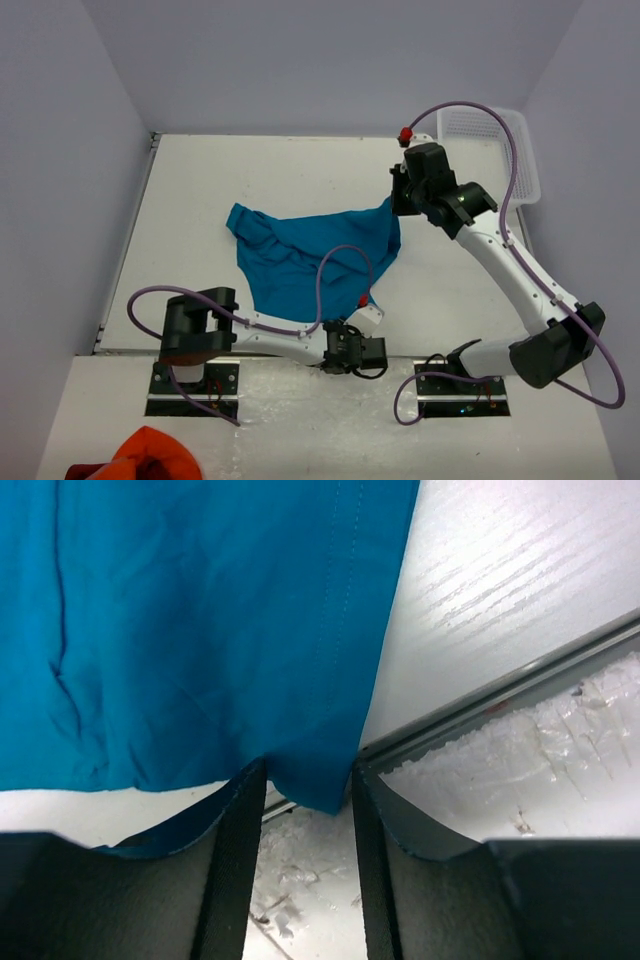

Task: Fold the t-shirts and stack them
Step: Flatten out the tshirt

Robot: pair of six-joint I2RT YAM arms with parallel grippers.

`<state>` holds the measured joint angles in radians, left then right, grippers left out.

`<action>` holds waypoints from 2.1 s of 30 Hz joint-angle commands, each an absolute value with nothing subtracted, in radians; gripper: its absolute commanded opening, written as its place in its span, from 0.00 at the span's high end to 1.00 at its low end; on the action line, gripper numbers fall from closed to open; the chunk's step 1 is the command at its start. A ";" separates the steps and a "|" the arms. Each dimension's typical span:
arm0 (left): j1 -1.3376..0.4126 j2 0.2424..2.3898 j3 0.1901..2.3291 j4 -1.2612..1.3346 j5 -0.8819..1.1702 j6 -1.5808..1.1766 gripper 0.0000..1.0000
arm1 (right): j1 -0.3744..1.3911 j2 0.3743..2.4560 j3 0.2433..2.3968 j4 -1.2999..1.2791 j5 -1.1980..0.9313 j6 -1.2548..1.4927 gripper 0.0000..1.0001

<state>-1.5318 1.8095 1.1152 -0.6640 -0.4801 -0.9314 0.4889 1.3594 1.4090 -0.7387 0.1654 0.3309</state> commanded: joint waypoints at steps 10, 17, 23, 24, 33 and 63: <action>-1.502 1.824 1.060 -0.575 -0.428 -0.945 0.87 | 0.486 1.308 1.390 -0.706 0.163 0.345 1.00; -1.529 1.647 1.132 -0.806 -0.508 -1.000 1.00 | 0.483 1.341 1.457 -0.718 0.212 0.333 1.00; -1.644 1.384 1.414 -1.313 -0.722 -1.193 1.00 | 0.428 1.374 1.658 -0.753 0.244 0.275 1.00; -1.666 1.341 1.477 -1.319 -0.751 -1.184 1.00 | 0.408 1.379 1.684 -0.761 0.242 0.262 1.00; -1.666 0.993 1.649 -1.316 -1.006 -1.054 1.00 | 0.342 1.318 1.844 -0.812 0.212 0.213 1.00; -1.652 0.885 1.893 -0.749 -1.450 -0.176 1.00 | 0.391 0.848 1.855 -0.899 0.066 0.301 1.00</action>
<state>-1.6501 0.8829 1.9003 -0.8261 -1.3472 -0.2832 0.3882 0.7589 1.9347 -0.8330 0.0326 0.2874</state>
